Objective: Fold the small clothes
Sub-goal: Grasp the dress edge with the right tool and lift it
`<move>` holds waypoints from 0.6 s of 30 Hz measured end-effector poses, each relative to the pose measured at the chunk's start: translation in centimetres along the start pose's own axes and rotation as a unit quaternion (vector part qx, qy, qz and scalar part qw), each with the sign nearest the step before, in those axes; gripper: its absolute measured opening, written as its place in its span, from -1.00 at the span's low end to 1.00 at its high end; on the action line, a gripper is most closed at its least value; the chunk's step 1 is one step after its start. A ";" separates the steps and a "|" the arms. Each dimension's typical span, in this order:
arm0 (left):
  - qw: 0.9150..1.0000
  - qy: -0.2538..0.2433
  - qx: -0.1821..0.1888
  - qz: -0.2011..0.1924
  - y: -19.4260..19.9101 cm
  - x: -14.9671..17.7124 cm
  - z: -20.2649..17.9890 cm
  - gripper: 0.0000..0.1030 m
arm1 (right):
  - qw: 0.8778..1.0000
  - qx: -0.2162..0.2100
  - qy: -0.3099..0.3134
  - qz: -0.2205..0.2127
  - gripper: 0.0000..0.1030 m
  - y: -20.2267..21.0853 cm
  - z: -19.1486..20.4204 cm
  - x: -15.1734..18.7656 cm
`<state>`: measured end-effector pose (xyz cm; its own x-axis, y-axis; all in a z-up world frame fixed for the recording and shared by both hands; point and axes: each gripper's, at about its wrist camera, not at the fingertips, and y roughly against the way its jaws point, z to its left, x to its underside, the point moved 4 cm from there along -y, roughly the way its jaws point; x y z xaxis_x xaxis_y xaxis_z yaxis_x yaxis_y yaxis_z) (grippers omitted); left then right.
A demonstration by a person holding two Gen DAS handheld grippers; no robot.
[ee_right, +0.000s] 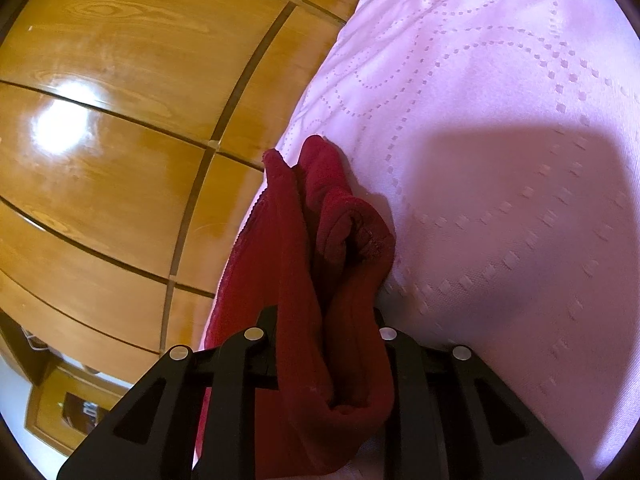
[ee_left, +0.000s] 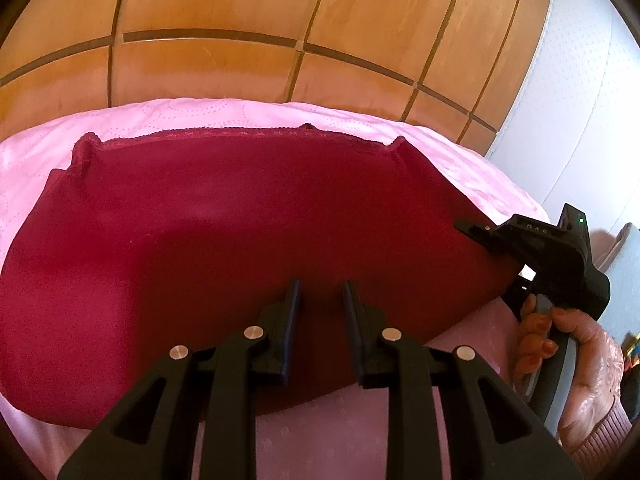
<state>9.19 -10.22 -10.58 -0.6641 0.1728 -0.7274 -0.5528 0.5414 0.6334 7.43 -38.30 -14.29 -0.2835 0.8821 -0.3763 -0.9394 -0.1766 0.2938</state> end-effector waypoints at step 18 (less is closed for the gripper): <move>0.999 0.022 -0.016 -0.028 2.4 -0.9 2.1 0.05 | 0.998 -0.055 -0.028 -0.002 -0.67 1.3 2.0 -0.1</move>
<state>9.51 -7.35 -8.93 -0.6528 0.1054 -0.7502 -0.6053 0.5228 0.6002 6.66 -37.73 -12.10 -0.2720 0.9053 -0.3261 -0.9567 -0.2181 0.1927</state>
